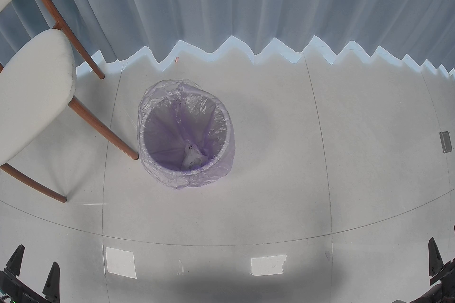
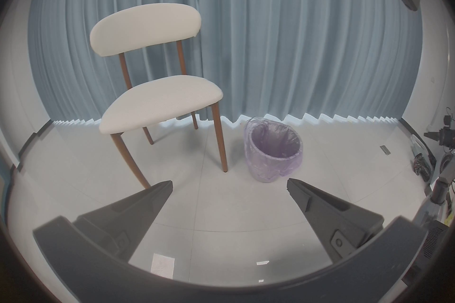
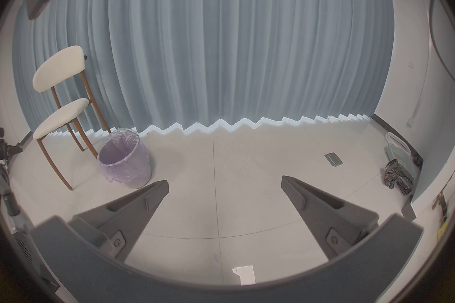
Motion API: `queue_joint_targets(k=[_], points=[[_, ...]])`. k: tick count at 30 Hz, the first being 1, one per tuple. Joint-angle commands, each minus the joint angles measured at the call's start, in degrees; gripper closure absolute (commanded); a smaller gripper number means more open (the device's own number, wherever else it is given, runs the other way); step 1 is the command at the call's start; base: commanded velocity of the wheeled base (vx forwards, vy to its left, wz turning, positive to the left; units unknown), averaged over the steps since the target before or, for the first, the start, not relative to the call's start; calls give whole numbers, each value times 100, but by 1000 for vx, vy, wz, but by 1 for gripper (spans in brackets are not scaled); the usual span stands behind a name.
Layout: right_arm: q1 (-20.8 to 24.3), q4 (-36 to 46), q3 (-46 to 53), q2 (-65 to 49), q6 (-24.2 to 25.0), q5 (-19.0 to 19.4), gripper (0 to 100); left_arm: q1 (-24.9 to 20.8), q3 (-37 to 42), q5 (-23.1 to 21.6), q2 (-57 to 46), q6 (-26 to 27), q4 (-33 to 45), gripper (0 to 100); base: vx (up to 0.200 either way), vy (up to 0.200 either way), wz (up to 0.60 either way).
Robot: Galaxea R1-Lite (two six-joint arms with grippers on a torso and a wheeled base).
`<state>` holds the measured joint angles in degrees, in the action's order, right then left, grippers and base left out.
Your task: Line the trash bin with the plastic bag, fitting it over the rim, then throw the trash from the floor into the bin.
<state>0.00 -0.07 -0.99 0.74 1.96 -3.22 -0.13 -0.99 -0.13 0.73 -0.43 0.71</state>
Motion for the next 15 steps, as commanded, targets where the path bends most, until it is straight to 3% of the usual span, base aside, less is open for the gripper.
queue_joint_targets(k=[1,15], points=[[9,-1,99,-74,-47,-12,0,-4,81,31,-73,-1,0,0,0,0,0],[9,-1,99,-74,-100,32,0,-4,90,22,-73,8,-9,0,0,0,0]])
